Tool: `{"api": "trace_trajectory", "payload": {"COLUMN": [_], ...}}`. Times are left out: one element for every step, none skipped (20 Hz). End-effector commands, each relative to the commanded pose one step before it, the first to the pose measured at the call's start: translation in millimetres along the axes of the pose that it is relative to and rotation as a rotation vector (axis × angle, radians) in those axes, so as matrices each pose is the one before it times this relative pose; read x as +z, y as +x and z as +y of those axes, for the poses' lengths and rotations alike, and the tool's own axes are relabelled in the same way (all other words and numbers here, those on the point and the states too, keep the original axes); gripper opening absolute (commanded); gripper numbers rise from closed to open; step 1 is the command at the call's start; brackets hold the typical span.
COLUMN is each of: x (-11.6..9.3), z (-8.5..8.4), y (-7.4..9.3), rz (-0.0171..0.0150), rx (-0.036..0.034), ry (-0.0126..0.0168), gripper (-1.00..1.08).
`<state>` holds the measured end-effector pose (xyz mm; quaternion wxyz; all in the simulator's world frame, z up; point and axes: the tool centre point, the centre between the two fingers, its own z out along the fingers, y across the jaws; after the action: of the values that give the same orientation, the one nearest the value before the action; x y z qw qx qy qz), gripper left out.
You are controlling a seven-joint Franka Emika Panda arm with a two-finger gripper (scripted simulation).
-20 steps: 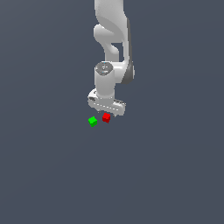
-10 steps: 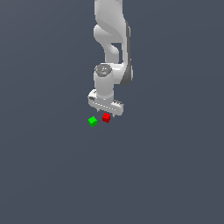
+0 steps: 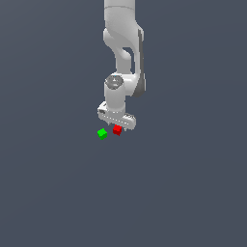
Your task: Stack the red cube on top of the green cube.
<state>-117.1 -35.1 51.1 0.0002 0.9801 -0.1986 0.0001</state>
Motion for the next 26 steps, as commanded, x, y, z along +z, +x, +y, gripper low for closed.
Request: {"api": "trace_trajectory", "payload": {"x": [11.56,4.26,3.72,3.19,2.68,2.17,1.68,1.19,0.71,0.24,0.0,0.0,0.0,0.0,0.0,0.0,0.0,0.0,0.0,0.0,-0.54,-0.24,-0.7,-1.17,-1.64,-2.11], "z": [0.16,-0.06,-0.06,-0.07,-0.07,-0.06,-0.06,-0.04,-0.03,-0.01,0.0,0.0,0.0,0.0,0.0,0.0,0.0,0.0,0.0,0.0,-0.08,0.0,0.0,0.0,0.0,0.01], "y": [-0.56,-0.05,0.0,0.04,0.06,0.07,0.07,0.06,0.04,0.01,0.0,0.0,0.0,0.0,0.0,0.0,0.0,0.0,0.0,0.0,-0.16,-0.01,-0.02,-0.03,-0.04,-0.06], "rz": [-0.00054,0.0,0.0,0.0,0.0,0.0,0.0,0.0,0.0,0.0,0.0,0.0,0.0,0.0,0.0,0.0,0.0,0.0,0.0,0.0,0.00015,0.0,0.0,0.0,0.0,0.0], "rx": [0.00028,0.0,0.0,0.0,0.0,0.0,0.0,0.0,0.0,0.0,0.0,0.0,0.0,0.0,0.0,0.0,0.0,0.0,0.0,0.0,-0.00013,0.0,0.0,0.0,0.0,0.0], "ry": [-0.00015,0.0,0.0,0.0,0.0,0.0,0.0,0.0,0.0,0.0,0.0,0.0,0.0,0.0,0.0,0.0,0.0,0.0,0.0,0.0,0.00066,0.0,0.0,0.0,0.0,0.0], "gripper": [1.0,1.0,1.0,1.0,1.0,1.0,1.0,1.0,1.0,1.0,-1.0,-1.0,-1.0,-1.0,-1.0,-1.0,-1.0,-1.0,-1.0,-1.0,-1.0,-1.0,-1.0,-1.0,-1.0,-1.0]}}
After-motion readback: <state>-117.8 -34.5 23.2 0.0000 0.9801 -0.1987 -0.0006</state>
